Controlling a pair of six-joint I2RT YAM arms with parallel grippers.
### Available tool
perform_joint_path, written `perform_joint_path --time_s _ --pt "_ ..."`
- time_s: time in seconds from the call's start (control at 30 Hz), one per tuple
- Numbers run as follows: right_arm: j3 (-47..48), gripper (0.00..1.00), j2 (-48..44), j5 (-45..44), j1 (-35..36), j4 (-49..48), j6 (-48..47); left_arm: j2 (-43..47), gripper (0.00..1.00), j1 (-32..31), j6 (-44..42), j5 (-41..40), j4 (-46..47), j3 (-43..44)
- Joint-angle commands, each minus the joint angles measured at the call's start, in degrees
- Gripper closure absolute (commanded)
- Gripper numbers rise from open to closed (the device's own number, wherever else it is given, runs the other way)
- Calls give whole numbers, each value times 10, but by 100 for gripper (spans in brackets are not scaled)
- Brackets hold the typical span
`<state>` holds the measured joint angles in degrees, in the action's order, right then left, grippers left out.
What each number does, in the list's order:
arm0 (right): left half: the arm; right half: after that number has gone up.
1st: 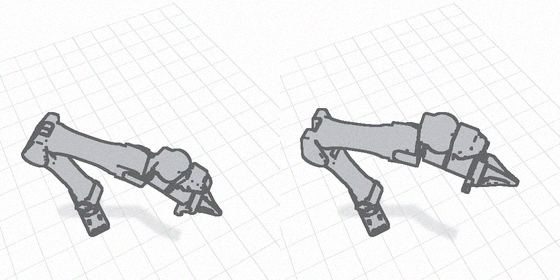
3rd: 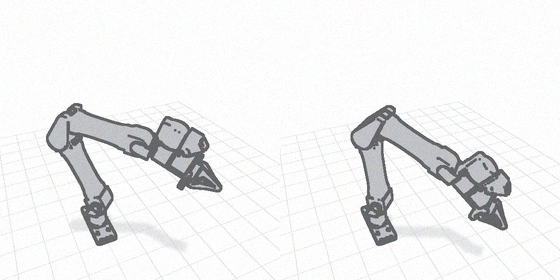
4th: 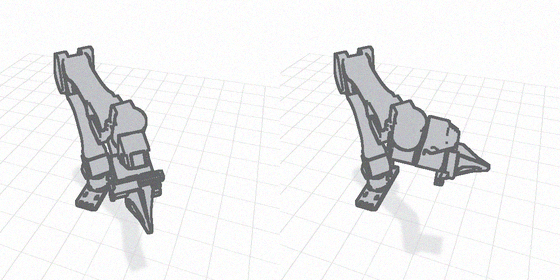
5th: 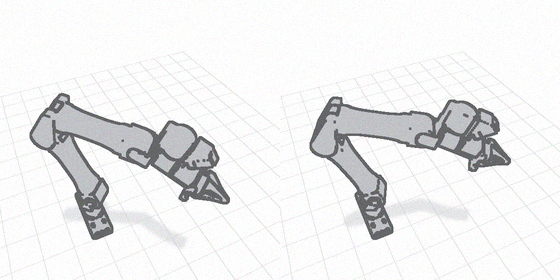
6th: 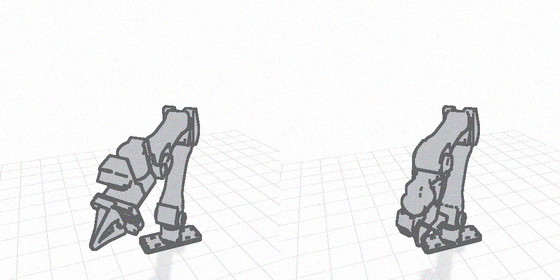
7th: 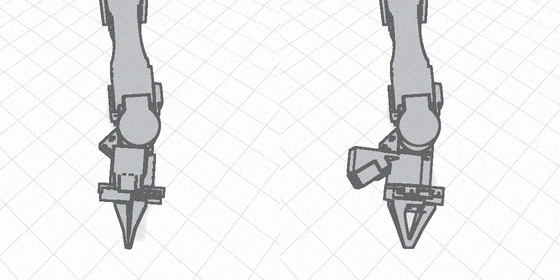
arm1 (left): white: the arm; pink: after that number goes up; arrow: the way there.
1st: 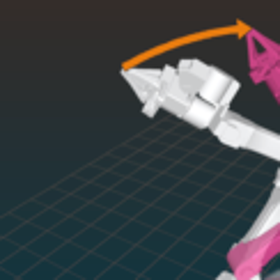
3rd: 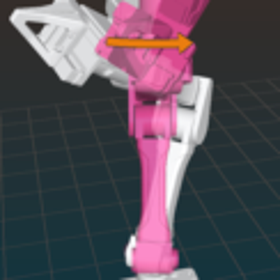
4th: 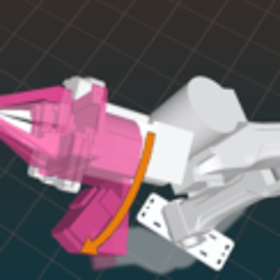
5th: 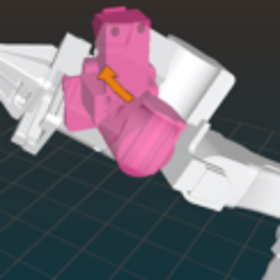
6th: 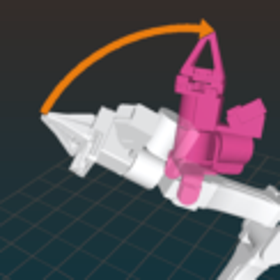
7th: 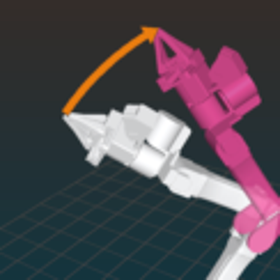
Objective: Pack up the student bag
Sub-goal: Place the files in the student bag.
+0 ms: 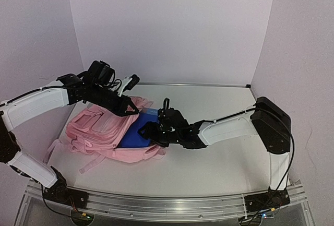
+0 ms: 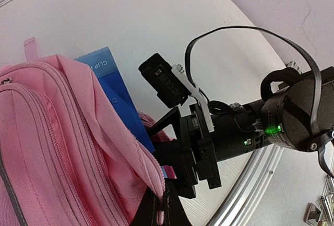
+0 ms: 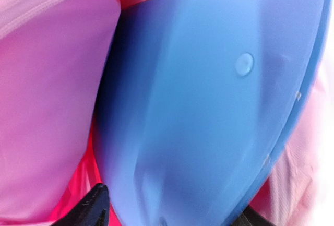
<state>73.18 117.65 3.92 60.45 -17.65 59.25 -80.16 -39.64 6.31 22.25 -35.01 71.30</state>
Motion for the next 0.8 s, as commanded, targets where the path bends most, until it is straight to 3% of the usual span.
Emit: perform_joint_path --time_s 0.0,0.17,0.4,0.77 --pt "-24 25 -64 -75 3 76 -37 49 100 -3 -9 74 109 2" --pt "-43 15 -94 -125 -13 129 -51 59 100 -3 -20 102 117 -15" --pt "-42 12 -98 -67 -65 125 -103 66 100 -3 -27 118 127 -32" --pt "30 35 0 49 -122 77 -146 67 100 -3 -33 130 133 -41"
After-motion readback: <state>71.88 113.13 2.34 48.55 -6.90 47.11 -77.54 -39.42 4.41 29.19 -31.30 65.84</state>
